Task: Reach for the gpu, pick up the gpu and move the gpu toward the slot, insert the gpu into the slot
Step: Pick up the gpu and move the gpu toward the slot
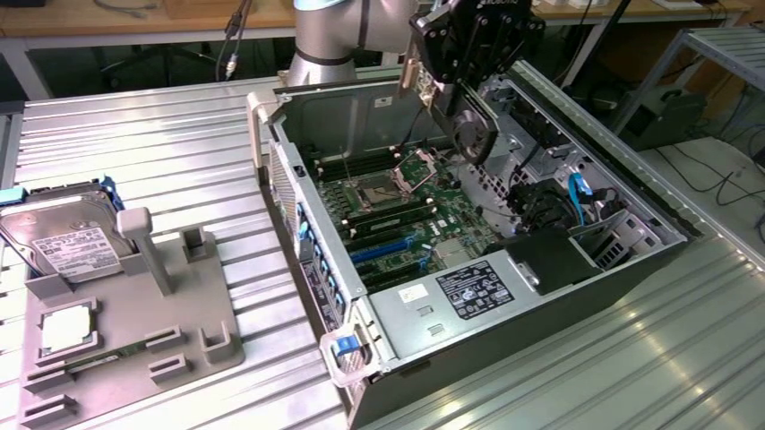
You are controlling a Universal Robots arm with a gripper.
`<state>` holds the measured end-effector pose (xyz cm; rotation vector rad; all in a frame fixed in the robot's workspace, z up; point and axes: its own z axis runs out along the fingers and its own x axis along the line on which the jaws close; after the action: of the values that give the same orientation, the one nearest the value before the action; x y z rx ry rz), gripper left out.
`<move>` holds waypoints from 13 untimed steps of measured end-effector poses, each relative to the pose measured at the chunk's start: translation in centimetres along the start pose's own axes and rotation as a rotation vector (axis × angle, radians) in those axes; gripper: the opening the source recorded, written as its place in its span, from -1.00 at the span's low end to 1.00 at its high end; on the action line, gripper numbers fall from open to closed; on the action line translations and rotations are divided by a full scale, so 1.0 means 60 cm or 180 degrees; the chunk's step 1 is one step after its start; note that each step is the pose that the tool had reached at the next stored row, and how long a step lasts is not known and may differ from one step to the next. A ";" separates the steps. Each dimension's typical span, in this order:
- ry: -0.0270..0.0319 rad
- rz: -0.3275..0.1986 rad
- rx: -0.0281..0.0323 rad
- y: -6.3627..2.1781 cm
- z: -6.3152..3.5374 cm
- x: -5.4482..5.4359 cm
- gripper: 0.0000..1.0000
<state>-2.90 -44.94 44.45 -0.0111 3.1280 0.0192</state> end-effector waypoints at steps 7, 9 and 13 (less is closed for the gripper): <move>0.0000 0.0000 0.0000 0.000 0.000 -0.020 -0.45; 0.0000 0.0000 0.0000 0.000 0.001 -0.025 -0.45; 0.0000 0.0000 0.0000 0.000 0.001 -0.033 -0.45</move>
<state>-0.94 -44.95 44.43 -0.0111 3.1280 0.0190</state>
